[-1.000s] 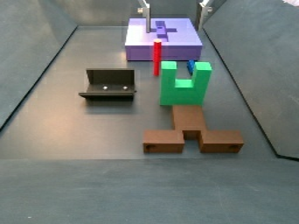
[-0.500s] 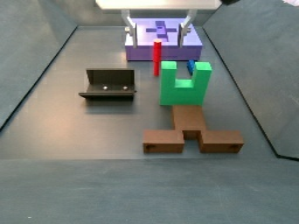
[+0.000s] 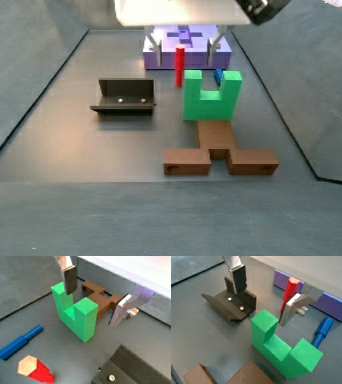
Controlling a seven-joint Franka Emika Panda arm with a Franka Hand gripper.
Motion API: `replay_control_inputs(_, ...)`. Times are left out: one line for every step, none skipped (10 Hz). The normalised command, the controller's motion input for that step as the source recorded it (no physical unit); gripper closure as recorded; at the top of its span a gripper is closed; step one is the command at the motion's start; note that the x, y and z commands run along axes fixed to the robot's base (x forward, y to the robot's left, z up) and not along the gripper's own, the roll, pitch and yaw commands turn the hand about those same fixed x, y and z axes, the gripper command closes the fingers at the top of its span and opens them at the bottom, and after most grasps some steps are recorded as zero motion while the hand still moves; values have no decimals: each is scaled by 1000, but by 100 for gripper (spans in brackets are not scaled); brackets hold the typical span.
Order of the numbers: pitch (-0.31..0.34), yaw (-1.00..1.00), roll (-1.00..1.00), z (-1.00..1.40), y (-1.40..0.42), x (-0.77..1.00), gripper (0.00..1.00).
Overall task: Pick up the green object. Move up. Move to above the board. Insert the green object.
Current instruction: Pick up the green object.
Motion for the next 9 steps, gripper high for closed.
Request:
replay_control_inputs(0,-100,0,-226,94,0,0)
replay_control_inputs(0,-94,0,-257,80,0,0)
replay_control_inputs(0,-86,0,-251,51,0,0)
replay_control_inputs(-30,-51,0,-351,26,0,0)
replay_control_inputs(-31,-17,-4,-360,0,49,0)
replay_control_inputs(-23,-9,0,-340,0,23,0)
replay_control_inputs(0,0,0,-294,3,6,0)
replay_control_inputs(0,0,0,-209,6,0,0)
replay_control_inputs(0,0,0,-143,0,0,0)
